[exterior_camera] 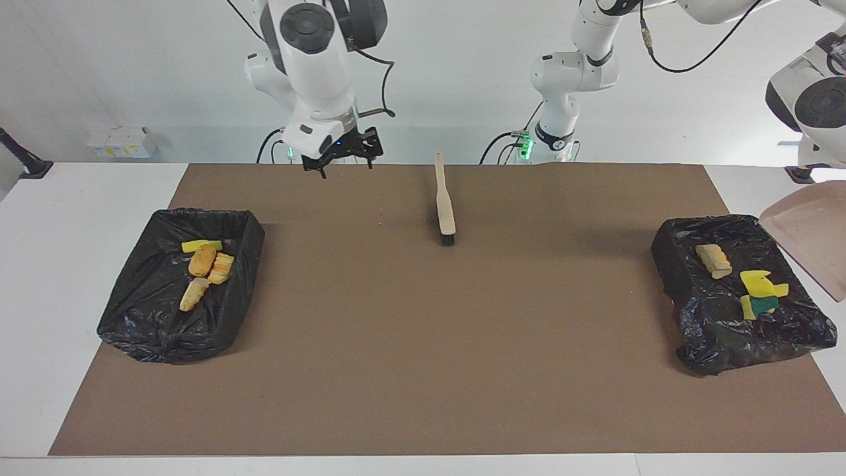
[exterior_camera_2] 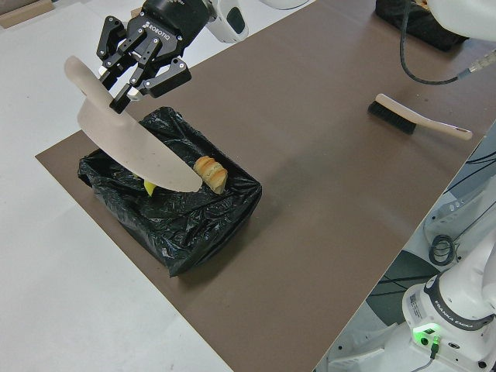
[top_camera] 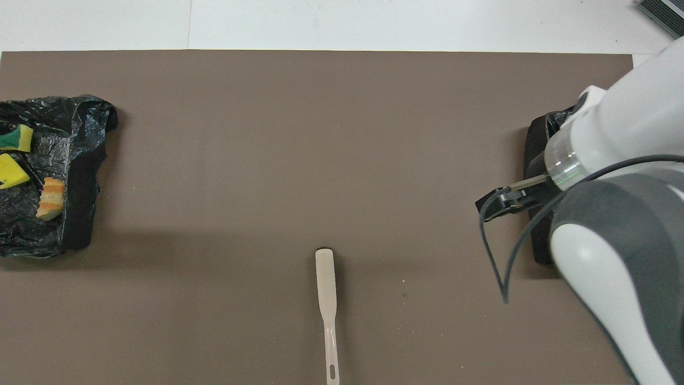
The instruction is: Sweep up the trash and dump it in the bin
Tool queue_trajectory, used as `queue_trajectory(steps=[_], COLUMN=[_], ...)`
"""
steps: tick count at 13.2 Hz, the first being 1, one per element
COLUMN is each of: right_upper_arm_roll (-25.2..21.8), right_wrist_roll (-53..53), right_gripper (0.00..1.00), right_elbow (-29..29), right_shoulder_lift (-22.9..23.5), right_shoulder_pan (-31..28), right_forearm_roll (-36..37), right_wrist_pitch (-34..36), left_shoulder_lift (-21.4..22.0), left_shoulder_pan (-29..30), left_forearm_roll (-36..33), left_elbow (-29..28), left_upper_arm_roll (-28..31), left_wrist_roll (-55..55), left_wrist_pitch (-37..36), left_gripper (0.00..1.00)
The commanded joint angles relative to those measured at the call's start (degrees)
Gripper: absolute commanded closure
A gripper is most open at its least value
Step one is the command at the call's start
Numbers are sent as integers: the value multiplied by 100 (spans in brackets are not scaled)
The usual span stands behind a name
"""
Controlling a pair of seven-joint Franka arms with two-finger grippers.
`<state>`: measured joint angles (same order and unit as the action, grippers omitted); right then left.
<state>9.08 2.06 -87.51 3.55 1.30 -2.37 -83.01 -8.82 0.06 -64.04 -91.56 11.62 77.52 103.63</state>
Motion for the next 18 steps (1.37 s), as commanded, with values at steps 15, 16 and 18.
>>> queue_trajectory(steps=[15,16,18], right_upper_arm_roll=[-73,-73,-73], right_wrist_roll=[-505,-514,-444], right_gripper=[0,0,0], right_elbow=[-310,-328,-302], right_shoulder_lift=[-443,-469,-460], right_shoulder_pan=[-1168,-1168,-1168], right_forearm_roll=[70,70,87], right_wrist_pitch=[-269,-269,-277], left_shoulder_lift=[266,362,660], left_shoulder_pan=[81,90,99], left_forearm_roll=[2904,3184,3870], left_elbow=[-46,-142,-598], left_upper_arm_roll=[-679,-679,-670], left_wrist_roll=[-543,-588,-1025], left_wrist_pitch=[-1459,-1485,-1503], left_gripper=[100,100,100])
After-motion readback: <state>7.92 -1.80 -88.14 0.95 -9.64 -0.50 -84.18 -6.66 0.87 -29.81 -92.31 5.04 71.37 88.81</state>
